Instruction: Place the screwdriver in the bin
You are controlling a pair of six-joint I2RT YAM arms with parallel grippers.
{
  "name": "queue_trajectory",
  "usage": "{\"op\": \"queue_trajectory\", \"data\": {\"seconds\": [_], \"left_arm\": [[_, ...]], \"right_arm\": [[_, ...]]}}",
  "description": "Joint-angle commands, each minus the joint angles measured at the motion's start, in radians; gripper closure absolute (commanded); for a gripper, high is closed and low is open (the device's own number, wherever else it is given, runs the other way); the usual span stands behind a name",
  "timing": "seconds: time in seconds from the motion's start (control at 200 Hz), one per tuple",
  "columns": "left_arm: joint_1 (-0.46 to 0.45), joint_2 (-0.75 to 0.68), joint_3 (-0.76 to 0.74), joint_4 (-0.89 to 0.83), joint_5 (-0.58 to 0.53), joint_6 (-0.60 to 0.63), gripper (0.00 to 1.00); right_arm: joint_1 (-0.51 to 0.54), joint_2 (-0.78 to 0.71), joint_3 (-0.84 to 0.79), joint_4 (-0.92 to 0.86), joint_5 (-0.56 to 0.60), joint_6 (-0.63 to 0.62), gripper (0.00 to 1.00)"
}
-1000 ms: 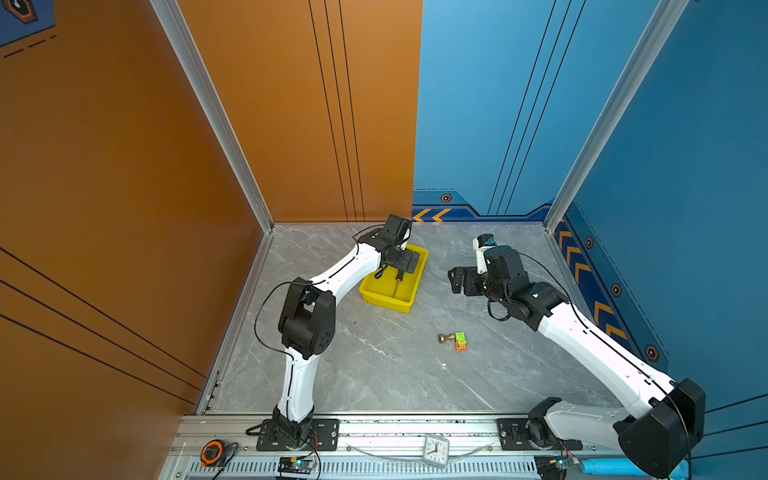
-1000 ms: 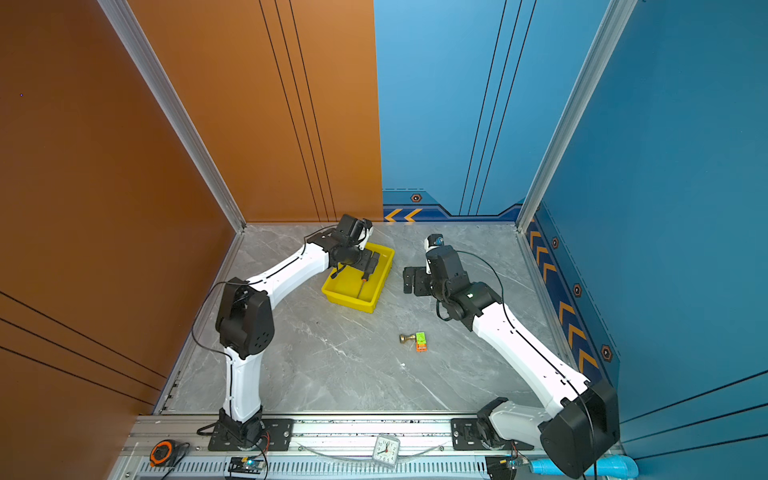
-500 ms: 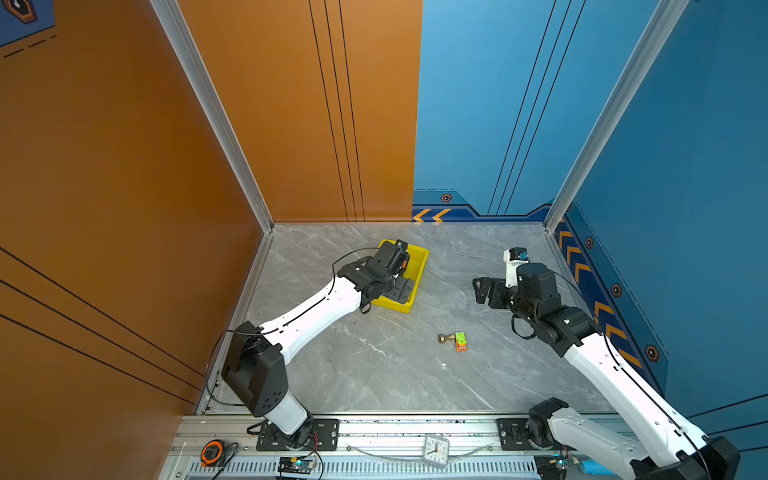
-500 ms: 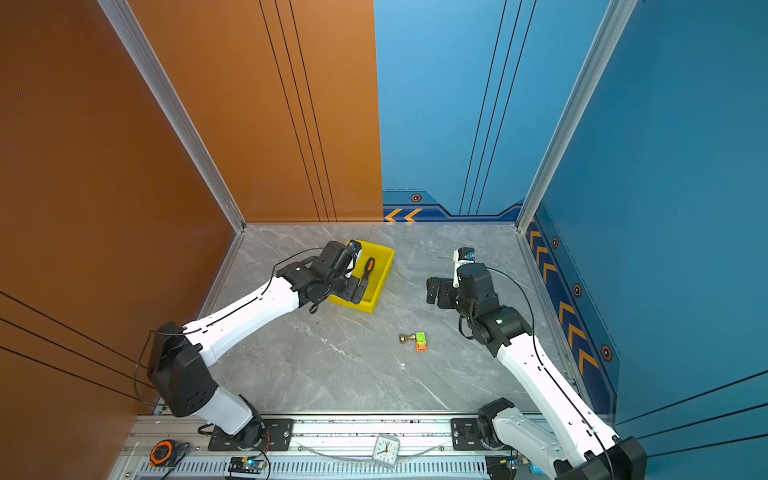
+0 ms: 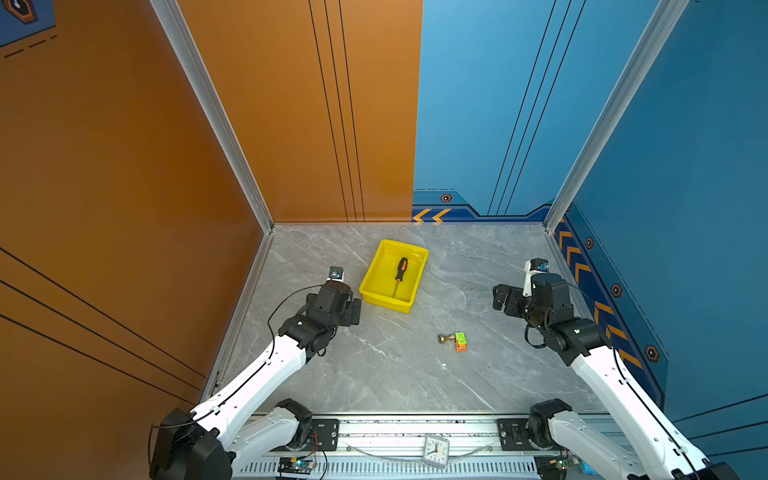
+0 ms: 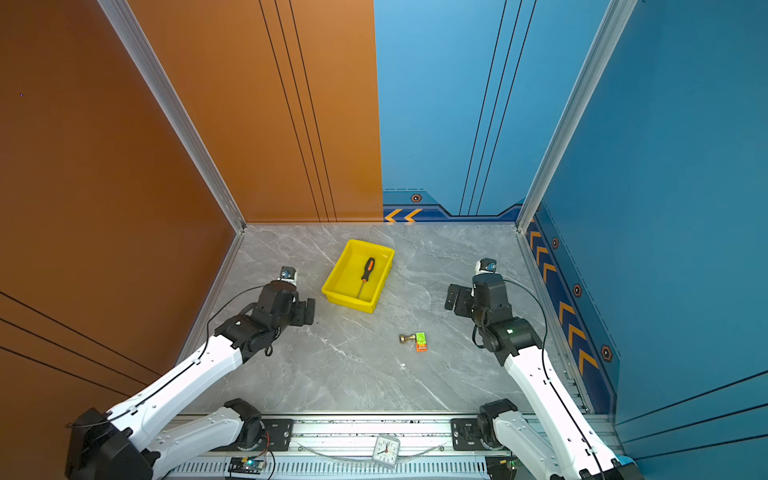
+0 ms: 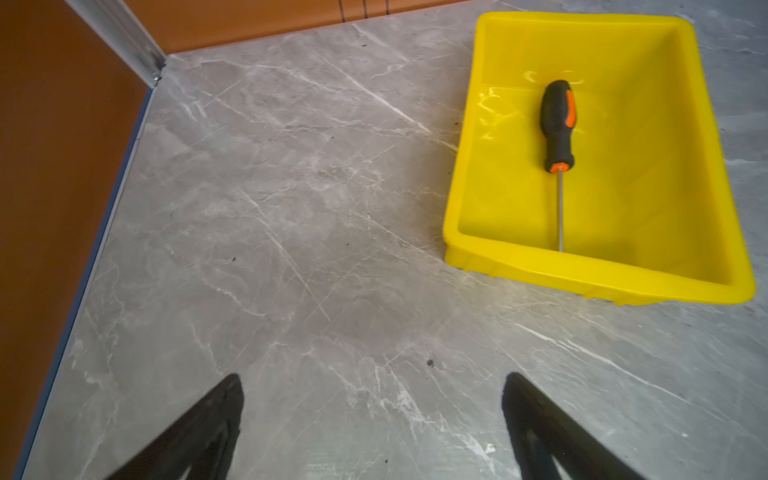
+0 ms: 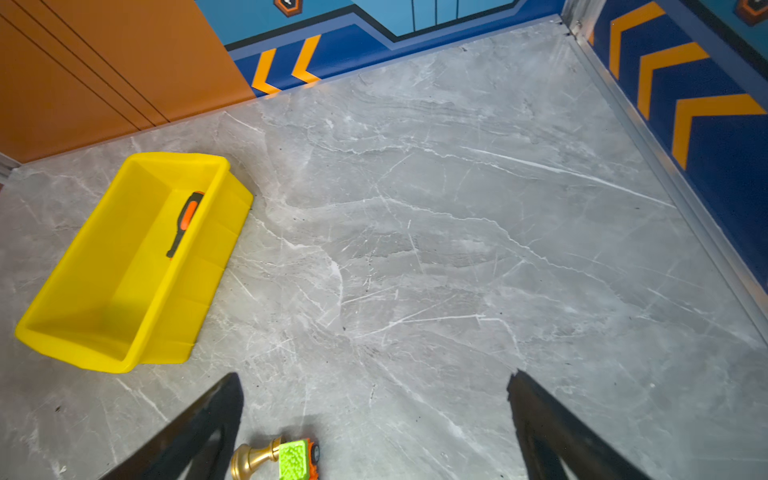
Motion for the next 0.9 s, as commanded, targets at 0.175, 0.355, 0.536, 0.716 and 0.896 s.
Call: {"op": "queue_trajectory", "data": {"seconds": [0.175,0.355,0.536,0.716,0.896], "left_arm": [[0.103,-0.194,-0.239,0.280,-0.109,0.083,0.02],[0.166,-0.254,-0.339,0.380,-0.128,0.141,0.02],[0.241,-0.187,-0.425,0.582,-0.085,0.199,0.02],[0.304,-0.025,-0.460,0.804,-0.024,0.176,0.02],[0.317,0.148,-0.418,0.946,0.006,0.206,0.02]], "right_arm": [[-0.048,-0.241,-0.299,0.291,0.202,-0.039,0.00],[-0.084,-0.333,-0.500,0.565,0.206,-0.178,0.00],[-0.144,-0.245,-0.584,0.745,0.155,-0.231,0.00],[-0.188,-0.024,-0.607,0.977,0.089,-0.238,0.00],[-0.194,0.215,-0.584,1.208,0.058,-0.259,0.00]]}}
